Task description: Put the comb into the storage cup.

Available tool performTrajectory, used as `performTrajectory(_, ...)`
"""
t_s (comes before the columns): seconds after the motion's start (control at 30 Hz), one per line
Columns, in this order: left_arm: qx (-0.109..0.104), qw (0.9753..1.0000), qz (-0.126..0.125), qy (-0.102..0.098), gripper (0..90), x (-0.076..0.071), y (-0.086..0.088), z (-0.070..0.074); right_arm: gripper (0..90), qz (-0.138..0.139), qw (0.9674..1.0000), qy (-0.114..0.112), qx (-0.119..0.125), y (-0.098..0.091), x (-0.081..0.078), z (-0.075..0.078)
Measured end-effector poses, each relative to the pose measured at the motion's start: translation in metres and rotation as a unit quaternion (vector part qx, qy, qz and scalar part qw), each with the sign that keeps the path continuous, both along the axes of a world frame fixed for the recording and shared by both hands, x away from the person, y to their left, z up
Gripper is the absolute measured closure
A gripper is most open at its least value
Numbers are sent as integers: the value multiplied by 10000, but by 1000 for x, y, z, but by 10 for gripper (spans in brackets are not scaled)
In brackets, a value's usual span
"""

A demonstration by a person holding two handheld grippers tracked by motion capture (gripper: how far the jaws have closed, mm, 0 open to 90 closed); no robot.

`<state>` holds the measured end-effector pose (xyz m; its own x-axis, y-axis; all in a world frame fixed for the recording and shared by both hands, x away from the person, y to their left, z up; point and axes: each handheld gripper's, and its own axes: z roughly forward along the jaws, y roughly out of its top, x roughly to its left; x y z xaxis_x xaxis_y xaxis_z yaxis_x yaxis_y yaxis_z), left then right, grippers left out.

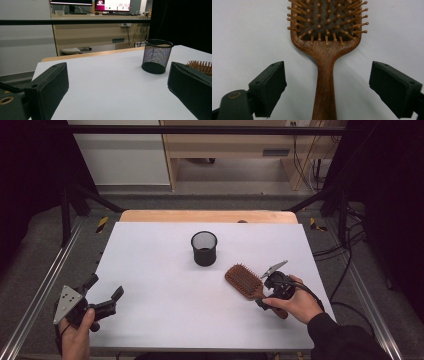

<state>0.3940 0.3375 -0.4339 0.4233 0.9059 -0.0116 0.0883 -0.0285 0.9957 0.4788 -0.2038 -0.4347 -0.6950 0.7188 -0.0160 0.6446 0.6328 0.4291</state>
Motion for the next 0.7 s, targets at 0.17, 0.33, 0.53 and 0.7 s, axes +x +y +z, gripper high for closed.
performTrajectory(0.17,26,10000,9,2,37,-1,0,0,240,21,9999,133,-69,1,5,-7)
performTrajectory(0.33,20,10000,8,7,38,0,0,0,372,87,9996,255,-108,2,7,-10)
performTrajectory(0.53,14,10000,8,6,38,0,0,0,461,132,9993,325,-135,4,8,-12)
performTrajectory(0.7,17,10000,4,6,38,0,0,0,529,203,9990,347,-200,7,9,-14)
